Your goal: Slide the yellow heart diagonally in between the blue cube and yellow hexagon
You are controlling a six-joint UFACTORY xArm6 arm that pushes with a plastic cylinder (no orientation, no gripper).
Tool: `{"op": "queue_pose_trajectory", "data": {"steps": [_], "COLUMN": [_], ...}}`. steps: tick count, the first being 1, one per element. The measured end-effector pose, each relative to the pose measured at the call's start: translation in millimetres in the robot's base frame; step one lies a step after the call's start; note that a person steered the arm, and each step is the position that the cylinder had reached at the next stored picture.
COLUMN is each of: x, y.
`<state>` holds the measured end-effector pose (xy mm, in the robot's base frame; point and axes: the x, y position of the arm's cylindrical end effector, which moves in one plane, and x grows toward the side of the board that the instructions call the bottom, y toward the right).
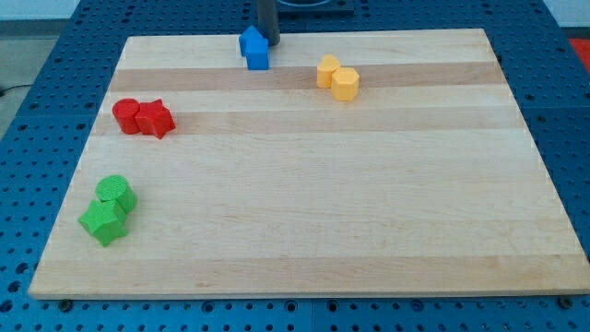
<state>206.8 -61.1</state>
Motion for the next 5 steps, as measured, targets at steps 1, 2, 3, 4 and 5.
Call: {"op": "queue_pose_trajectory", "data": {"steps": [1,2,3,4,5], "x": [21.2,62.8,73.6,93.1,101.8], "y": [66.6,87.8,162.5,172.6,135.3]}}
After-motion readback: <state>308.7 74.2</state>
